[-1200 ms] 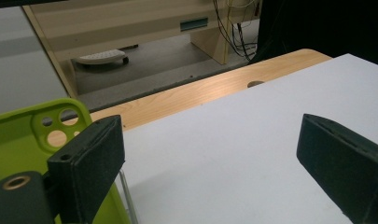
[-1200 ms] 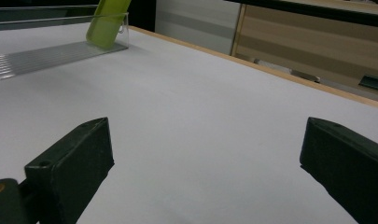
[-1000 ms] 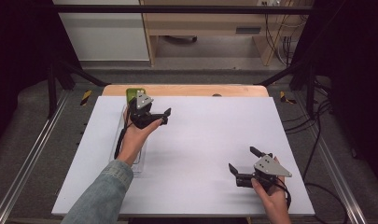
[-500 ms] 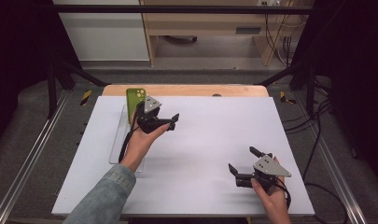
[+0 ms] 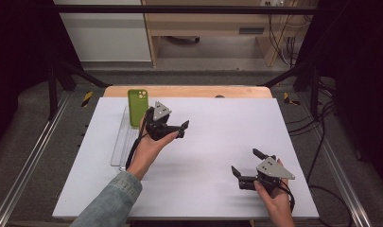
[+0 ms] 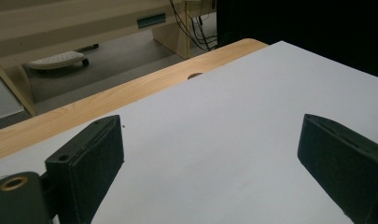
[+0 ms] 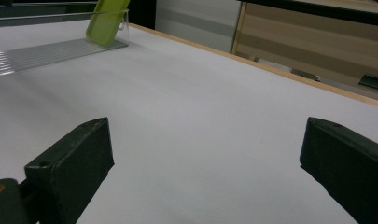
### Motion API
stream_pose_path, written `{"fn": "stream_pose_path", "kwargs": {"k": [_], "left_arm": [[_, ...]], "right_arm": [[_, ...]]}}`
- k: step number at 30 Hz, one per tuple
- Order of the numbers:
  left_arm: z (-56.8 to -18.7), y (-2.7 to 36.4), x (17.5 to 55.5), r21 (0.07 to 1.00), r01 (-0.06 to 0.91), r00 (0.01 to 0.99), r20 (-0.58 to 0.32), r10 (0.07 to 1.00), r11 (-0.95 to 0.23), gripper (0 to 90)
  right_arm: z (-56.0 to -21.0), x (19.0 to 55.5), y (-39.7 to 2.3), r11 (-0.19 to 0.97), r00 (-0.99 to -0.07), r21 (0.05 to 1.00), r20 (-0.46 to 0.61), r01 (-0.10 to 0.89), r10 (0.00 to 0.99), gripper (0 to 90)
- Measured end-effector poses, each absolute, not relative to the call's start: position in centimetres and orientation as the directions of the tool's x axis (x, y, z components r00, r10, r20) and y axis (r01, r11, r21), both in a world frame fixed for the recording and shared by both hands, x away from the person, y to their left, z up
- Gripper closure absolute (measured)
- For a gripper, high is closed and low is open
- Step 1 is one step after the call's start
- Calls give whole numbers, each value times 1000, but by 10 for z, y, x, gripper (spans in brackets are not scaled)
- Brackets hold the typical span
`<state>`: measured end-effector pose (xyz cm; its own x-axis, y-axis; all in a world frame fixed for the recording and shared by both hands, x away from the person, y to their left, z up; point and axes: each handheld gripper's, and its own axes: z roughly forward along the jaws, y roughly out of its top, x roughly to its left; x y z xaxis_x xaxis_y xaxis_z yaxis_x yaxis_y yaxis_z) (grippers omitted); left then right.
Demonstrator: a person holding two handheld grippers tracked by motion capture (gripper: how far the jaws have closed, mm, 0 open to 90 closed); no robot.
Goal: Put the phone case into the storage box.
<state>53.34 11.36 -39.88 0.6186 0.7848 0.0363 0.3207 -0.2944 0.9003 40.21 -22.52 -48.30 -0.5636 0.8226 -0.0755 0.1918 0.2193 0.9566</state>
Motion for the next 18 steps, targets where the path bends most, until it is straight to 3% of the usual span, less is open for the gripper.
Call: {"fn": "stream_pose_path", "kwargs": {"k": [18], "left_arm": [[-398,103,518,913,303,644,15,765,-273,65]], "right_arm": [[-483,402,-225,223,-565,956,-79,191,821,30]]}}
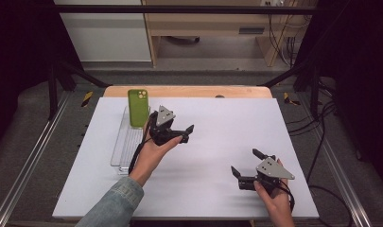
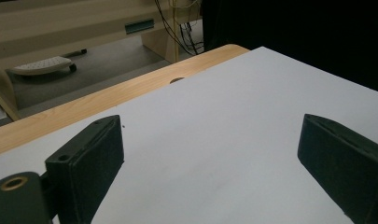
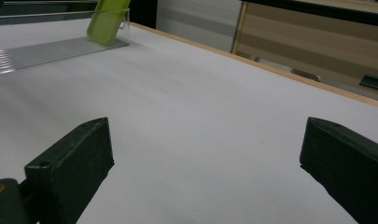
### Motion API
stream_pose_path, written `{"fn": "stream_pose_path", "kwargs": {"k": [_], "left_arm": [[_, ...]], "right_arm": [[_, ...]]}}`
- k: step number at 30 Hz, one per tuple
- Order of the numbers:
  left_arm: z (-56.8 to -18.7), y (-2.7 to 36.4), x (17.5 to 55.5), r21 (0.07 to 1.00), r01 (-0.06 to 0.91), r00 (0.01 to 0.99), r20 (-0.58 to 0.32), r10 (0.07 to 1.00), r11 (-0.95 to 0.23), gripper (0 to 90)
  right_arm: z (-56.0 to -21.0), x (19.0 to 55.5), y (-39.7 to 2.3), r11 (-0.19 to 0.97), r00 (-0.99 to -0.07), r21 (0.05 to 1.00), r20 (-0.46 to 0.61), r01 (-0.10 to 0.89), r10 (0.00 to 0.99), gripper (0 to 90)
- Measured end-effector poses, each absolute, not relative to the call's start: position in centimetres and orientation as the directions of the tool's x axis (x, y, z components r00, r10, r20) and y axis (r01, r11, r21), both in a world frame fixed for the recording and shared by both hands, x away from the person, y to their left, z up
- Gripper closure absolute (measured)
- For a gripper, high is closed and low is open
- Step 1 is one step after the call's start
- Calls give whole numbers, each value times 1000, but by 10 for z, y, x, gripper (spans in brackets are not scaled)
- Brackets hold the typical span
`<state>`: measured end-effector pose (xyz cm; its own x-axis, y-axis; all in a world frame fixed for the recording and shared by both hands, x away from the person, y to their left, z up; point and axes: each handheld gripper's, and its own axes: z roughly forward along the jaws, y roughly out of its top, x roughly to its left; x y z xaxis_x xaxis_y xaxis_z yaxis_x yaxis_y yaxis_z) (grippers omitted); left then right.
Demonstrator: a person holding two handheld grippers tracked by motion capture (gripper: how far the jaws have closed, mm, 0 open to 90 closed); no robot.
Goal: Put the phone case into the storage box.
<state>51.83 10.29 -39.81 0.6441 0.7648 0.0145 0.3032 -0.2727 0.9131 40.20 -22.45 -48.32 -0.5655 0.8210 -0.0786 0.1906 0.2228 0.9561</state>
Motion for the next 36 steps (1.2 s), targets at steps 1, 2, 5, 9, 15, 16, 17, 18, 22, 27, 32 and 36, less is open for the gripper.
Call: {"fn": "stream_pose_path", "kwargs": {"k": [1,2,5,9,15,16,17,18,22,27,32,36], "left_arm": [[-399,102,517,913,306,642,11,766,-269,65],[-399,102,517,913,306,642,11,766,-269,65],[-400,101,511,916,305,644,5,765,-262,65],[-399,100,505,919,297,650,4,760,-259,64],[-392,103,499,930,284,643,-4,766,-233,40],[-390,104,498,932,282,641,-6,767,-228,39],[-388,104,497,934,278,642,-7,766,-225,35],[-387,105,496,935,274,644,-5,765,-224,33],[-381,109,491,941,260,646,-3,763,-215,31],[-373,115,482,949,242,647,-2,763,-202,31],[-365,124,473,957,222,644,-1,765,-186,28],[-363,129,469,958,212,646,11,763,-193,23]], "right_arm": [[-483,402,-224,225,-566,955,-80,191,820,31],[-483,402,-224,225,-566,955,-80,191,820,31],[-483,402,-224,226,-567,955,-81,191,820,31],[-484,402,-224,230,-567,955,-84,190,820,31],[-485,401,-223,233,-565,952,-84,197,821,31],[-485,401,-223,232,-565,952,-83,198,821,31],[-484,401,-223,232,-565,953,-84,196,821,31],[-484,401,-223,233,-565,953,-85,195,821,31],[-484,401,-223,233,-565,953,-85,195,821,31],[-484,401,-223,230,-564,953,-82,196,821,31],[-484,401,-223,233,-564,953,-85,195,821,31],[-484,401,-223,230,-563,954,-85,193,822,31]]}}
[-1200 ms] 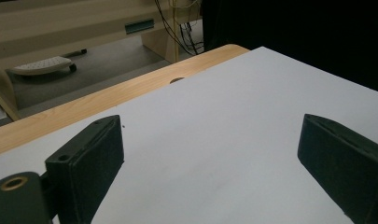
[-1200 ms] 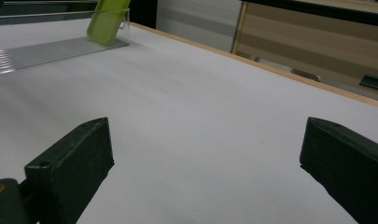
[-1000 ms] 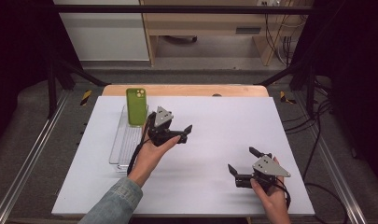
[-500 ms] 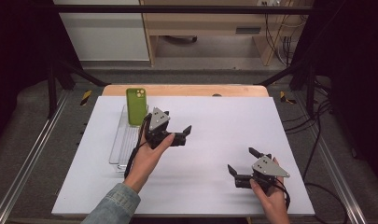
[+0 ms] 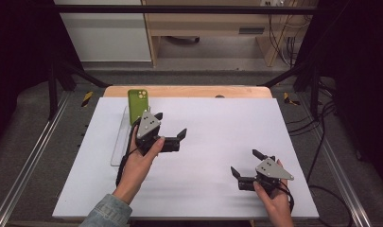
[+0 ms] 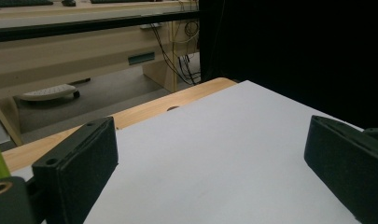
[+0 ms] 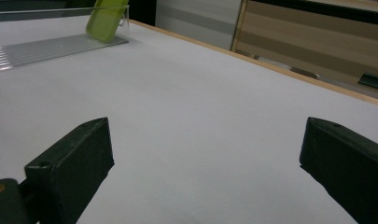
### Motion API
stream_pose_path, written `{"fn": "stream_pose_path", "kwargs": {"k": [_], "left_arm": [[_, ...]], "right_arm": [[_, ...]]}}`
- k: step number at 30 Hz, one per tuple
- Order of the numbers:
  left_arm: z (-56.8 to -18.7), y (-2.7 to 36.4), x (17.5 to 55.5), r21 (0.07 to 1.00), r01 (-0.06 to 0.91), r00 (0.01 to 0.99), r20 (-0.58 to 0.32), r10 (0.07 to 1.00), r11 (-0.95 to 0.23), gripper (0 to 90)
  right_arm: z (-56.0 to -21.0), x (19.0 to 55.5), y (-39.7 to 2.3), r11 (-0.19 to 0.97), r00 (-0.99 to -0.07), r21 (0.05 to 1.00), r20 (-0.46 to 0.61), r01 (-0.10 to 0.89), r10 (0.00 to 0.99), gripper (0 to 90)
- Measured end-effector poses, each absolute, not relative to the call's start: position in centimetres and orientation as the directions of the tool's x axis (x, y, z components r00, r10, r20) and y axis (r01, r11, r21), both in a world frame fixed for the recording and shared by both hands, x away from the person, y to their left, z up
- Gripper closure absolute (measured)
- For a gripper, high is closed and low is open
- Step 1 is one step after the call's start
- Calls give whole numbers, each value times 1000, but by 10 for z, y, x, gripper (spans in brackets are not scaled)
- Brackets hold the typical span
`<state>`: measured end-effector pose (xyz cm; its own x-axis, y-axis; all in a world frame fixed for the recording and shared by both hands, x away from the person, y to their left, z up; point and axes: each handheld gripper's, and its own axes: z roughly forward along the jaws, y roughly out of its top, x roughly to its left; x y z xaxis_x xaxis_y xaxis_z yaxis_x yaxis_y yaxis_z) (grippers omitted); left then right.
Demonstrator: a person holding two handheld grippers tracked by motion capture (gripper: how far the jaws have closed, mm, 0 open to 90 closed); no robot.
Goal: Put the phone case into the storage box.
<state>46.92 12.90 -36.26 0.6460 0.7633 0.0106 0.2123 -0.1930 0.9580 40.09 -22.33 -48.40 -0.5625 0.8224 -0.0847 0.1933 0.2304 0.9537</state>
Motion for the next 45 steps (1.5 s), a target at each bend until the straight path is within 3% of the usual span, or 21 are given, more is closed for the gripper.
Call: {"fn": "stream_pose_path", "kwargs": {"k": [45], "left_arm": [[-342,245,435,984,147,538,3,843,-98,11]], "right_arm": [[-485,401,-223,235,-561,952,-87,198,824,32]]}}
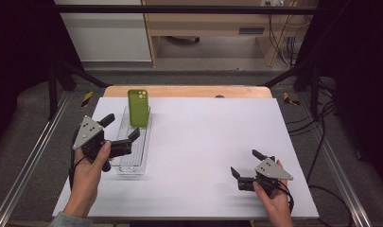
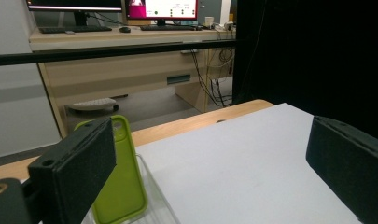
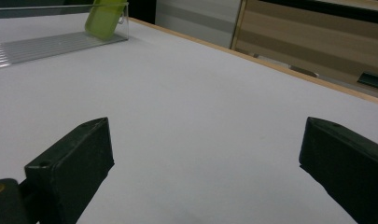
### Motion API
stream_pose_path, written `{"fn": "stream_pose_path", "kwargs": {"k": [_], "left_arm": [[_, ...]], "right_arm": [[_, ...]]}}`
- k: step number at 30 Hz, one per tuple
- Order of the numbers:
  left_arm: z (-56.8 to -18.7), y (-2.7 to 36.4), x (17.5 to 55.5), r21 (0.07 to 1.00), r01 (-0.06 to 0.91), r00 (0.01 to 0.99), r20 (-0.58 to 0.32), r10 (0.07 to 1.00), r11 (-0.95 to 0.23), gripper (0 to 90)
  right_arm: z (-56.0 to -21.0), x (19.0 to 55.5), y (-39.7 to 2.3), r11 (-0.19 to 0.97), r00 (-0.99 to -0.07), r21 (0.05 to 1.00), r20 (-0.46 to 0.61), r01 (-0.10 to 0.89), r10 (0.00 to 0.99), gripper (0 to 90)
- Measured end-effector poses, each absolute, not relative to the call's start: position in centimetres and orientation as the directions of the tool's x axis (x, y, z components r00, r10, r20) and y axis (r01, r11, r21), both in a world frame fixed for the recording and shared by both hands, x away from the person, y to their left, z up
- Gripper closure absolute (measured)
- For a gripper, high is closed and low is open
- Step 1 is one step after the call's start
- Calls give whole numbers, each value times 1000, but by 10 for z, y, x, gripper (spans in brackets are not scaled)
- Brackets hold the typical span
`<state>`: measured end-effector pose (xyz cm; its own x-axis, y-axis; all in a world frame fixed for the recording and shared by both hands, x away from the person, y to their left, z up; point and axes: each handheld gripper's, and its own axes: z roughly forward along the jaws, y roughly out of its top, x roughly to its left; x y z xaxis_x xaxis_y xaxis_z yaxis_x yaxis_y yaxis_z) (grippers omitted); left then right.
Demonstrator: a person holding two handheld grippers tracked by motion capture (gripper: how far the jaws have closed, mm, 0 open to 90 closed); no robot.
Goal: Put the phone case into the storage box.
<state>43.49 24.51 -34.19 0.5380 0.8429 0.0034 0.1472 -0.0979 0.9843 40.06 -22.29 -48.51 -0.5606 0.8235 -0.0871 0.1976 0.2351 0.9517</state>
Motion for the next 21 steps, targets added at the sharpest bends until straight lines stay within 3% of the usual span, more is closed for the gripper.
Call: {"fn": "stream_pose_path", "kwargs": {"k": [21], "left_arm": [[-345,289,411,992,96,503,23,864,-82,10]], "right_arm": [[-484,400,-225,225,-552,956,-86,190,830,31]]}}
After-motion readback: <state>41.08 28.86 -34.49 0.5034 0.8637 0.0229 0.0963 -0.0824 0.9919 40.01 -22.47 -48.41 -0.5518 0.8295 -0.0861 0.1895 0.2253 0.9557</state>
